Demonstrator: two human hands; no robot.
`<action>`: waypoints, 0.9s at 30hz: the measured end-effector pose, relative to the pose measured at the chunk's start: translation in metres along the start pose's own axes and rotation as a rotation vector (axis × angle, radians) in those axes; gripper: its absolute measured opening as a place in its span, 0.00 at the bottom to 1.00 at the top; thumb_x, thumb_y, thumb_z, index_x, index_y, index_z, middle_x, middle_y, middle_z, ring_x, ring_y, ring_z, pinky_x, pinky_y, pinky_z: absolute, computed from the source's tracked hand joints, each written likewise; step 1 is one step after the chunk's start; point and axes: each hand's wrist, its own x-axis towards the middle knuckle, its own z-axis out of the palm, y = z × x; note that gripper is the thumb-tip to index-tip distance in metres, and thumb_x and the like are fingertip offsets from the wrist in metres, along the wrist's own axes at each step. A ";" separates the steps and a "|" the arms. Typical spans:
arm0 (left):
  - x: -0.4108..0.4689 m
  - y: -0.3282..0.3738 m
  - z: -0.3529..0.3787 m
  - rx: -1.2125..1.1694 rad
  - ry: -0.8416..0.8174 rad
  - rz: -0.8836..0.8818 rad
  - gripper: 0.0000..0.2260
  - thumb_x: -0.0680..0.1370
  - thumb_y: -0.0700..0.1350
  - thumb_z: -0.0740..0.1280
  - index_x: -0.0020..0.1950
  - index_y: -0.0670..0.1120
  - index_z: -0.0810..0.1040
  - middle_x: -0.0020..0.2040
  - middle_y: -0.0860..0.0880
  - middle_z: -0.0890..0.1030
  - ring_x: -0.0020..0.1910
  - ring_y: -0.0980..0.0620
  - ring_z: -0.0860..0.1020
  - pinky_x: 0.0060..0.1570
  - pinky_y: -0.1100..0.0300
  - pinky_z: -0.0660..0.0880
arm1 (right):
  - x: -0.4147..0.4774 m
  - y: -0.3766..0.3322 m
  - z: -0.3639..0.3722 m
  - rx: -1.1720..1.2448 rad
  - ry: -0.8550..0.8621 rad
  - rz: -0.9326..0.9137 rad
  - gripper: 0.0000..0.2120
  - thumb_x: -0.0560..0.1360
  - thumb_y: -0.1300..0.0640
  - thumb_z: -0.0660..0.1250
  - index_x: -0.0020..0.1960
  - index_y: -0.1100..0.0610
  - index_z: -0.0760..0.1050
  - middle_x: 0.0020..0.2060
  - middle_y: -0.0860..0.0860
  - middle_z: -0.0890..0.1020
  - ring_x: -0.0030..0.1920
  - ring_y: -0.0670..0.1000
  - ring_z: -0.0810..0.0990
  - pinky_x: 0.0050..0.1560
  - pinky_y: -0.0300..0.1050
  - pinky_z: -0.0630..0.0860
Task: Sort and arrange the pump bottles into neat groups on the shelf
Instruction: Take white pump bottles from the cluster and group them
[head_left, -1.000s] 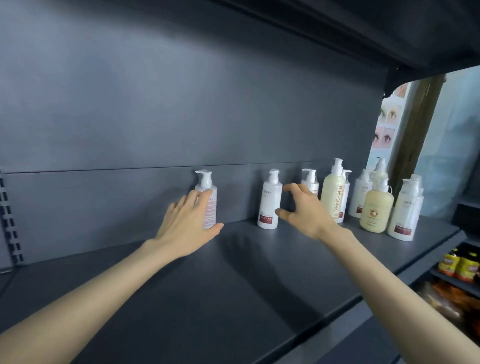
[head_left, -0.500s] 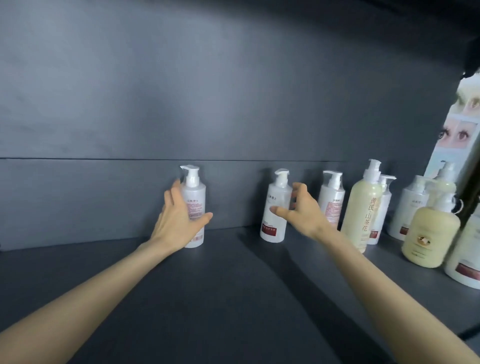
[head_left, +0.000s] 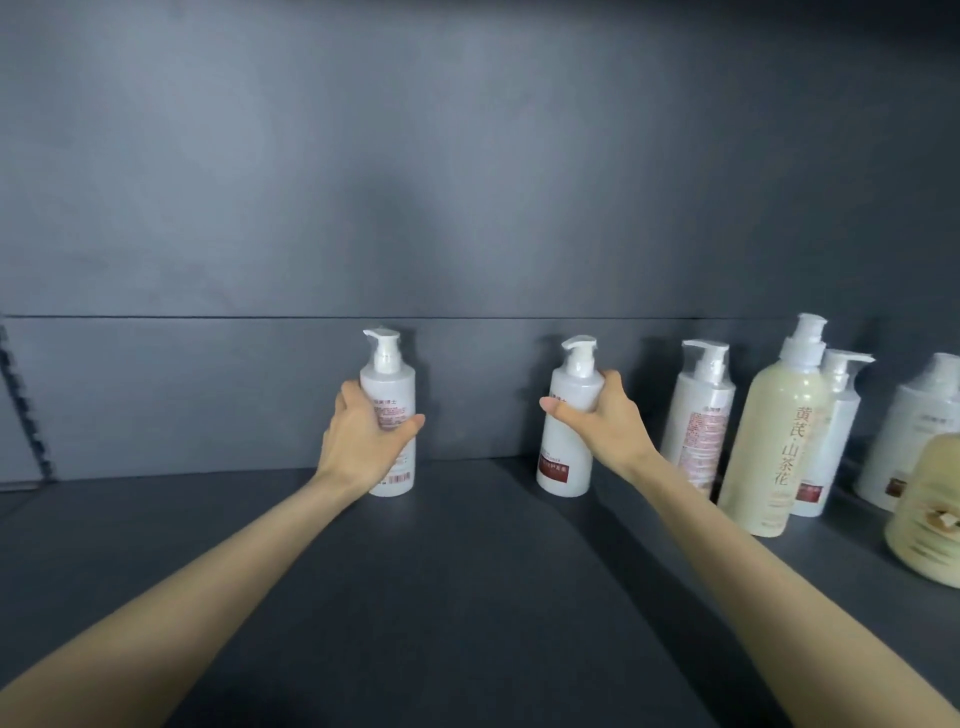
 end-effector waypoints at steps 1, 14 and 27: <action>0.001 0.000 0.000 0.003 0.002 0.005 0.24 0.72 0.51 0.73 0.56 0.40 0.64 0.58 0.42 0.71 0.56 0.40 0.74 0.56 0.46 0.72 | 0.000 0.000 0.000 0.005 0.001 0.001 0.28 0.71 0.49 0.73 0.62 0.59 0.63 0.53 0.53 0.76 0.50 0.52 0.77 0.44 0.41 0.72; -0.009 0.008 -0.021 -0.208 -0.059 0.084 0.21 0.71 0.52 0.73 0.54 0.47 0.66 0.55 0.46 0.77 0.52 0.46 0.77 0.53 0.48 0.75 | -0.028 -0.023 -0.016 0.040 0.094 -0.040 0.24 0.70 0.48 0.73 0.58 0.57 0.67 0.49 0.48 0.78 0.48 0.48 0.78 0.39 0.36 0.72; -0.081 0.065 -0.039 -0.611 -0.214 0.142 0.16 0.72 0.52 0.71 0.53 0.50 0.68 0.44 0.53 0.77 0.43 0.53 0.78 0.46 0.55 0.75 | -0.105 -0.063 -0.052 0.138 0.209 -0.131 0.18 0.71 0.44 0.70 0.53 0.53 0.70 0.43 0.44 0.77 0.44 0.47 0.79 0.47 0.45 0.78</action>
